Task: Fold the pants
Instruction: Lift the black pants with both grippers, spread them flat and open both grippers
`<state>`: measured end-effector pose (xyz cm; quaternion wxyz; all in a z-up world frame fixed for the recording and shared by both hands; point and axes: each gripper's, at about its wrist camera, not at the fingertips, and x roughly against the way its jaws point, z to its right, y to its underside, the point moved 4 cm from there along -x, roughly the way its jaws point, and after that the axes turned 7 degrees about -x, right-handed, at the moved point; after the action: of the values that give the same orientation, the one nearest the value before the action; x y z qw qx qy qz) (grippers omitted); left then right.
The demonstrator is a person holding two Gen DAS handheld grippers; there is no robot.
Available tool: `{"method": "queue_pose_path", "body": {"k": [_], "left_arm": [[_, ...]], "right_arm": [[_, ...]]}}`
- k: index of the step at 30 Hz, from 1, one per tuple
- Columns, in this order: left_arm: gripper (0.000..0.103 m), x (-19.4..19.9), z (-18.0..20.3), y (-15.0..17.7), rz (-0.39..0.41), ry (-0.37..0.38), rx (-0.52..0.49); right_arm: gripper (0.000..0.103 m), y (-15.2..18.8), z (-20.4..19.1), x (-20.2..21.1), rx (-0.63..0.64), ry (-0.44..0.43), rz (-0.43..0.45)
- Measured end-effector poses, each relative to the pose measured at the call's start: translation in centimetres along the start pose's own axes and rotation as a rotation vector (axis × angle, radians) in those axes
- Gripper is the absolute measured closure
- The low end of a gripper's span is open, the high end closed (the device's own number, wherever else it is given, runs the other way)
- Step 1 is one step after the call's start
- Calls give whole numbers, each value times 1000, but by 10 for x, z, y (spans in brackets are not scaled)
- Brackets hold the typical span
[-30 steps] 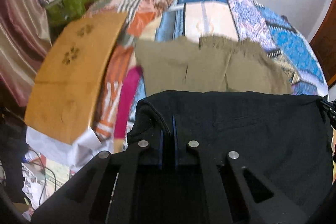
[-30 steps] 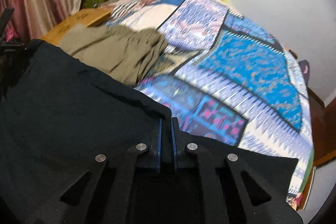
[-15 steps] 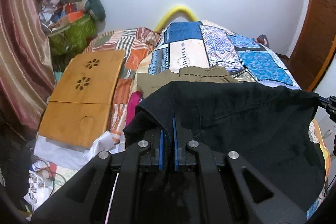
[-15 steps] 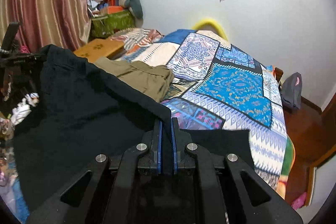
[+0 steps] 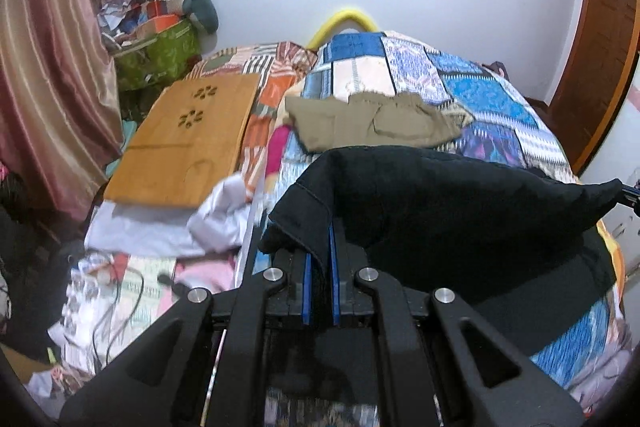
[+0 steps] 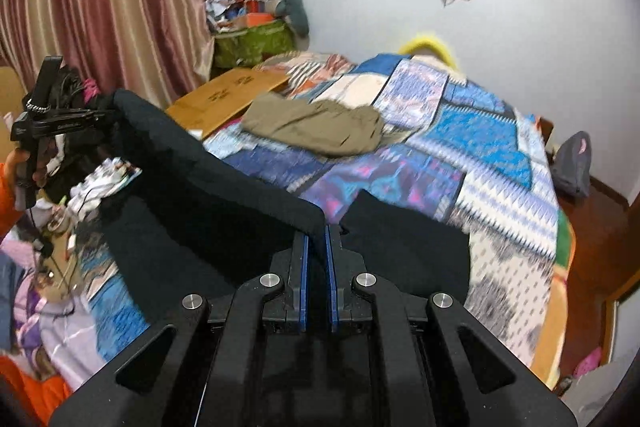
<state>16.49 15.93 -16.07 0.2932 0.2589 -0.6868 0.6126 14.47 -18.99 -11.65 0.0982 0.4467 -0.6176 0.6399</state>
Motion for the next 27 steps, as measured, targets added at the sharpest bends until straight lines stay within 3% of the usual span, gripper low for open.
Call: {"method": "queue_pose_path", "body": {"k": [11, 15, 19, 22, 27], "left_arm": [[96, -26, 16, 111, -169, -16, -10], [93, -28, 14, 127, -174, 1, 32], [80, -23, 8, 135, -201, -33, 35], [79, -15, 0, 142, -216, -49, 52], [79, -2, -26, 138, -217, -129, 98]], "right_arm": [[96, 73, -18, -15, -49, -21, -122], [94, 84, -16, -18, -85, -30, -143], [88, 91, -17, -12, -94, -20, -154], [75, 95, -11, -1, -99, 19, -177], [74, 93, 16, 23, -150, 89, -164]]}}
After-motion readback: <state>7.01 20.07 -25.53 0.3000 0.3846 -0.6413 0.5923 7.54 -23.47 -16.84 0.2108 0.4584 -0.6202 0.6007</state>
